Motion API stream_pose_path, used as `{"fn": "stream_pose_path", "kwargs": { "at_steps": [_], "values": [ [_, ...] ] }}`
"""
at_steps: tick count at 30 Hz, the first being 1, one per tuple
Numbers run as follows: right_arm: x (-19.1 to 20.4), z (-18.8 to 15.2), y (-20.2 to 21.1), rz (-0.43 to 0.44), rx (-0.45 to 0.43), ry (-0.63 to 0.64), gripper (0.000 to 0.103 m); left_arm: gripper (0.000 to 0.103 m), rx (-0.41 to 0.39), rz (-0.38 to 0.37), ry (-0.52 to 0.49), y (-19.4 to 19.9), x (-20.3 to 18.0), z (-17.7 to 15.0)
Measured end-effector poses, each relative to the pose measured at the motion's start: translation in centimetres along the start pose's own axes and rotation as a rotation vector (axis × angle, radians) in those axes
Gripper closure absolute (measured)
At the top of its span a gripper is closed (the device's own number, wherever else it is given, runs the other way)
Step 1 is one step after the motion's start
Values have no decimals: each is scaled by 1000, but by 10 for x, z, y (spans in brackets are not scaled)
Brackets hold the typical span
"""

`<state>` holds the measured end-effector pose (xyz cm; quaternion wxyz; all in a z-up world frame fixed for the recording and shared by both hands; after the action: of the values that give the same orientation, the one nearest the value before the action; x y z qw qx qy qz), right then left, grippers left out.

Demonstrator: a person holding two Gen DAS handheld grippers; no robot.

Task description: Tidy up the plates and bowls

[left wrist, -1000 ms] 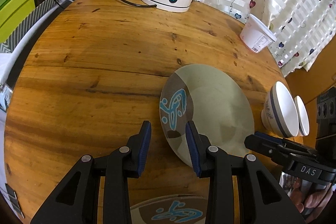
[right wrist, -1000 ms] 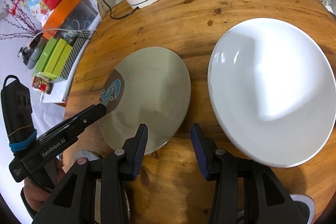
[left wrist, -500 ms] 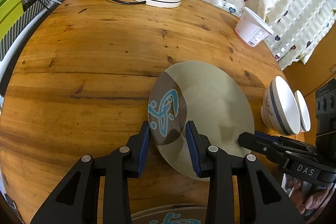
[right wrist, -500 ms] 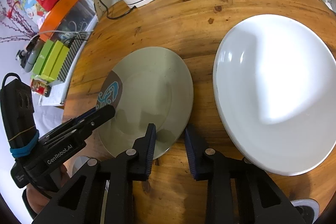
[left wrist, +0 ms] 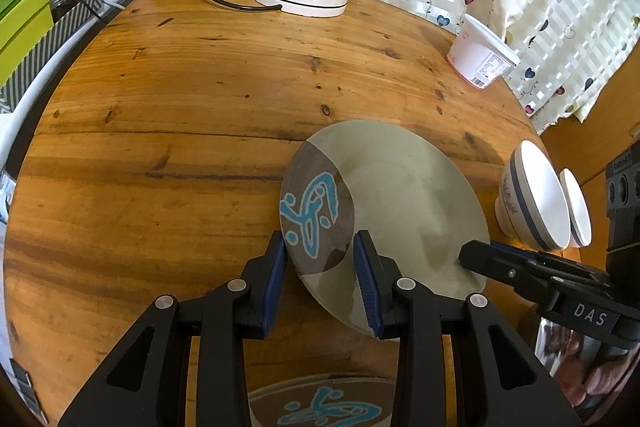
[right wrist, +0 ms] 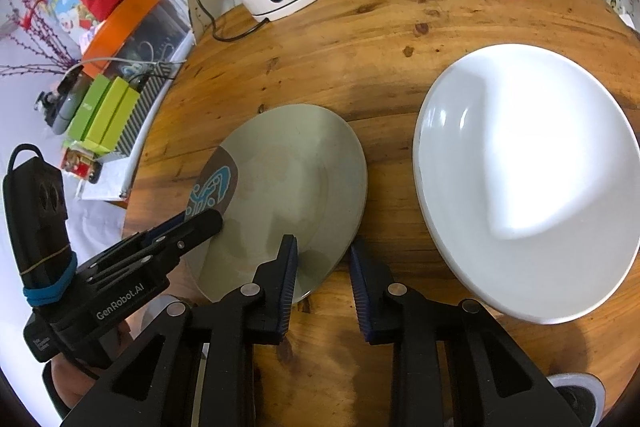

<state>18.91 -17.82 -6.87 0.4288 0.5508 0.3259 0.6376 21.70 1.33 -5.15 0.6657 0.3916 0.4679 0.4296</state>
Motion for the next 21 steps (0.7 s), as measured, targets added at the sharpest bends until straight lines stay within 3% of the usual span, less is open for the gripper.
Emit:
{"fn": "stream_pose_path", "kwargs": {
  "at_steps": [21],
  "values": [
    [14,-18,13,5,-20,62,78,68,-65,23,25,30,-8,-28]
  ]
}}
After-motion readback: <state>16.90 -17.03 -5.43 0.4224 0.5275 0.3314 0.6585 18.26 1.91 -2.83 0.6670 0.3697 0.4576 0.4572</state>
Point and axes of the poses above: each gripper's, at about its wrist camera, not at the fingertips, and y roughly against the way its jaws point, x to its left, z to its top, the point moved 1 cm from there along -y, roughly the way its jaws point, and after that the axes turned 13 degrees about x, right-handed, at the moved point
